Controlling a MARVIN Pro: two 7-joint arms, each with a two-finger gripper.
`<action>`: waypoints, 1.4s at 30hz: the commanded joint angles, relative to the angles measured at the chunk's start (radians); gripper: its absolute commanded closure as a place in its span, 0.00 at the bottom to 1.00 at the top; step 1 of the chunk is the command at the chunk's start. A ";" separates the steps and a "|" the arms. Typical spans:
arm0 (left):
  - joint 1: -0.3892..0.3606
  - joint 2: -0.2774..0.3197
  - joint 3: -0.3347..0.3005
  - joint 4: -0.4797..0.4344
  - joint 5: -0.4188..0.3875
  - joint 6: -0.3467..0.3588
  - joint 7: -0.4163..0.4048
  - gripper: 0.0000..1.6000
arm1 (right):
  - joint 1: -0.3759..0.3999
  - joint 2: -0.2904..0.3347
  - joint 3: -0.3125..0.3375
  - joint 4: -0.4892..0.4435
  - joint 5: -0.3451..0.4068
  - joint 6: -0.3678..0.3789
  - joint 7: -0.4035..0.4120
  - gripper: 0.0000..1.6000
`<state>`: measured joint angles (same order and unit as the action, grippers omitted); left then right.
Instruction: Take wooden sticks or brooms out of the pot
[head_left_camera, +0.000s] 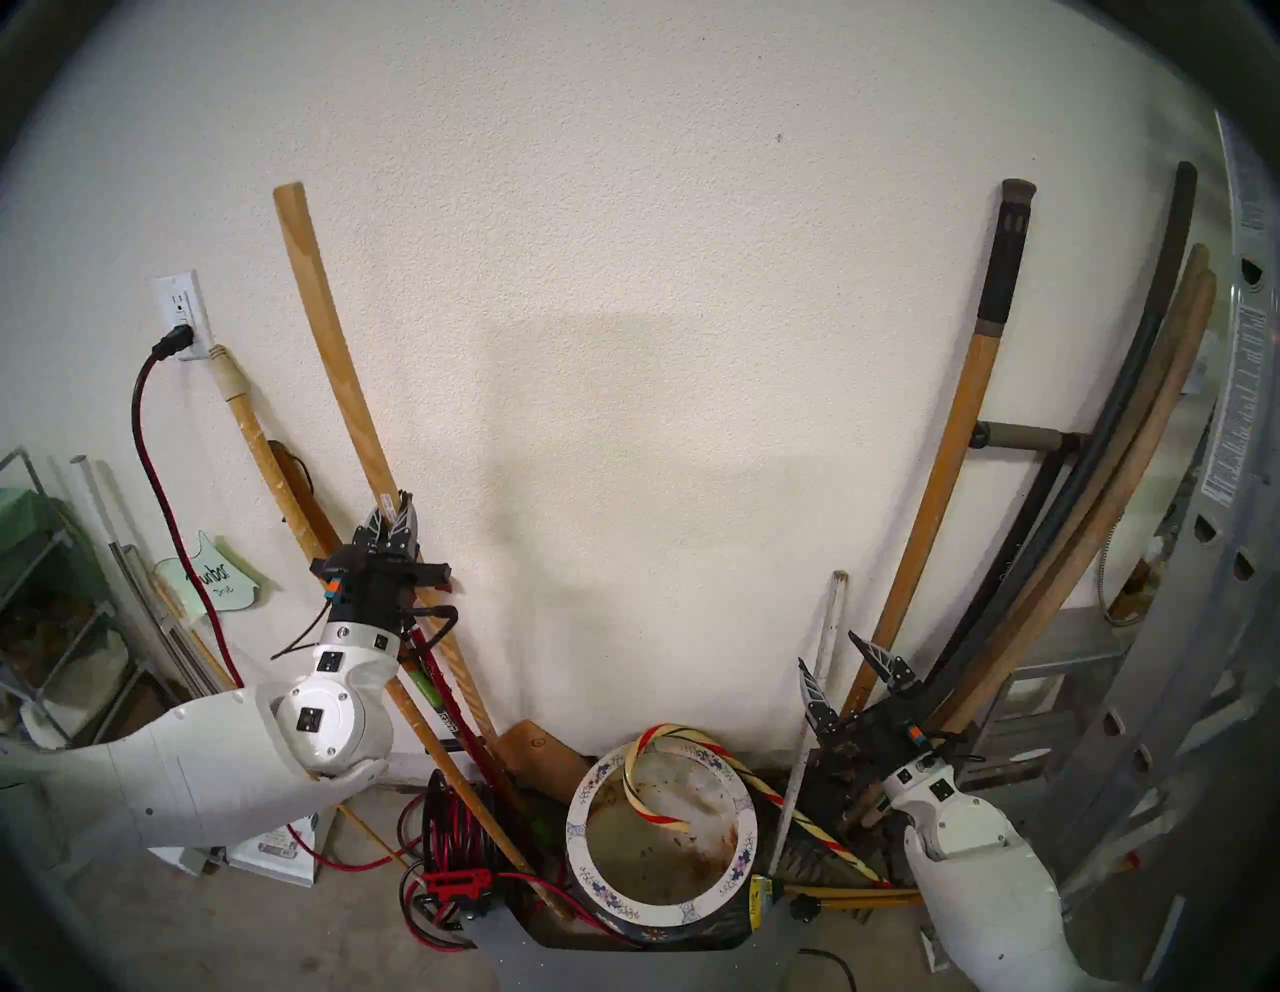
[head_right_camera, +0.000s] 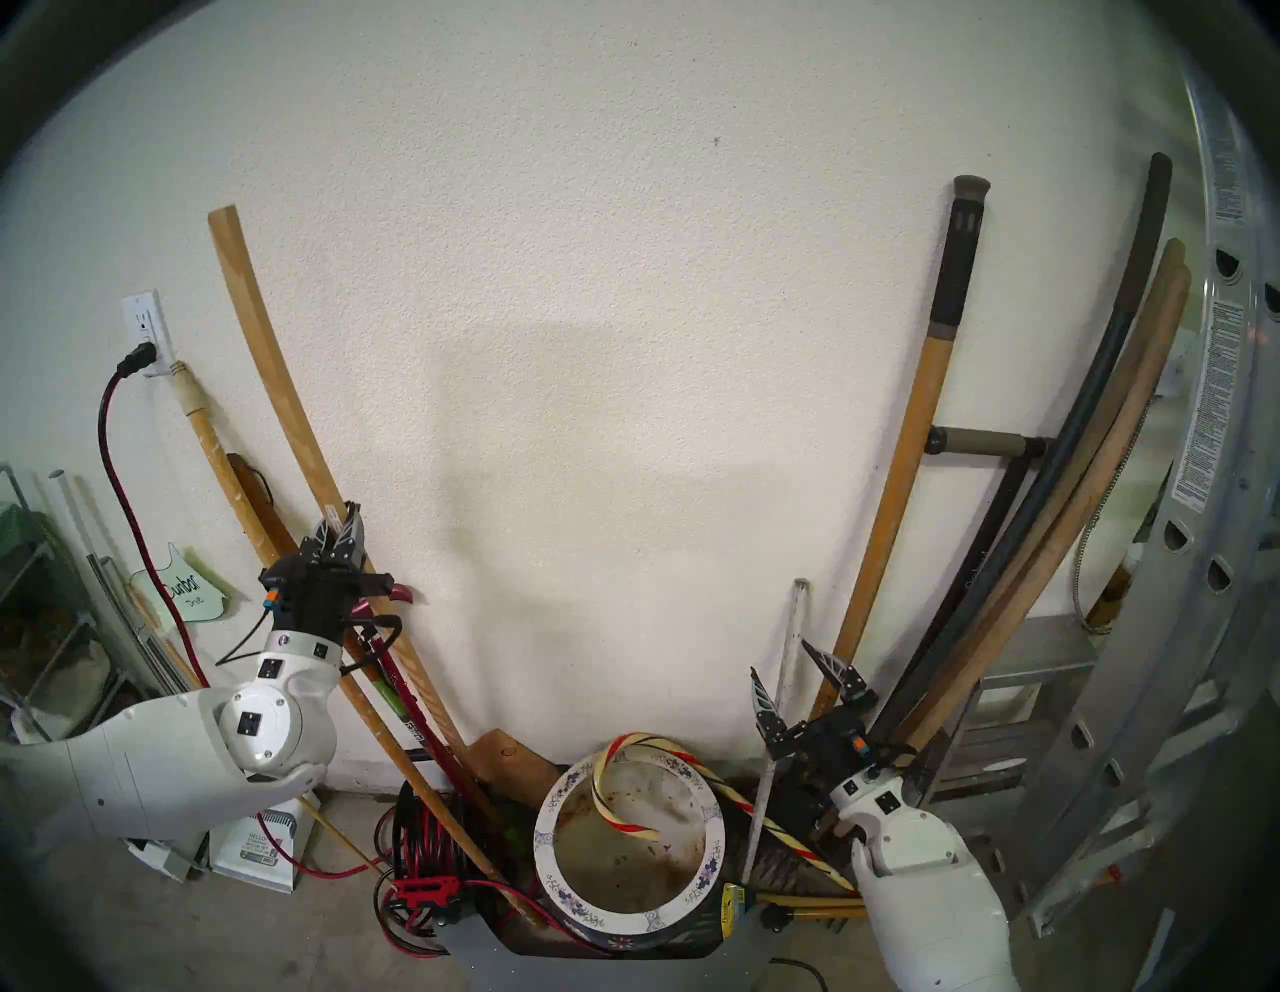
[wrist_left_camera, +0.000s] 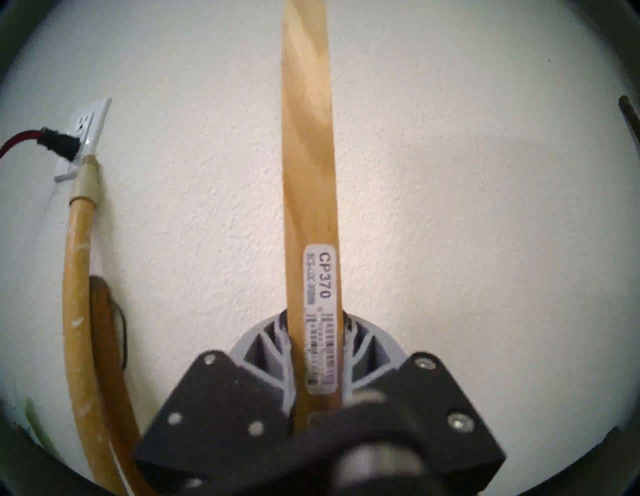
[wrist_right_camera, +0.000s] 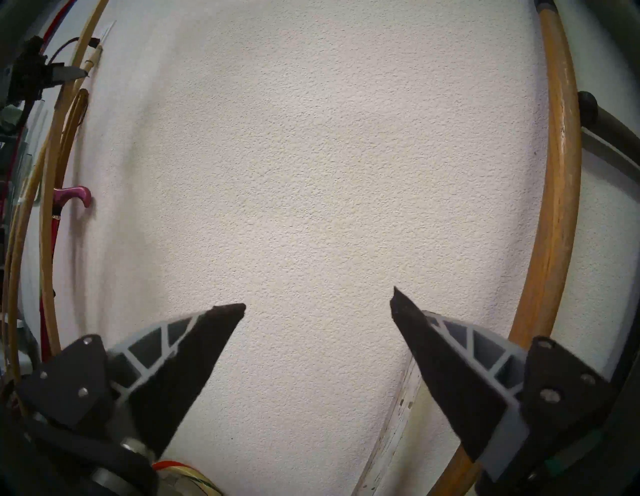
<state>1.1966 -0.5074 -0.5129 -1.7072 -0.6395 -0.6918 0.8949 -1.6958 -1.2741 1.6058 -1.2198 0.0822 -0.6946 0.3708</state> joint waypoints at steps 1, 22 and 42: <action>0.012 0.031 -0.003 -0.075 -0.045 0.092 0.064 1.00 | 0.000 0.000 0.000 -0.004 -0.003 0.006 -0.001 0.00; -0.060 -0.222 0.116 0.201 -0.178 0.112 -0.109 1.00 | 0.000 -0.001 0.001 -0.004 -0.005 0.007 -0.001 0.00; -0.061 -0.441 0.156 0.527 -0.300 0.056 -0.173 1.00 | 0.000 0.000 0.000 -0.004 -0.006 0.008 -0.001 0.00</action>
<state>1.0863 -0.8567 -0.3854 -1.2889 -0.8789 -0.6504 0.7291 -1.6958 -1.2726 1.6060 -1.2204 0.0746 -0.6850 0.3698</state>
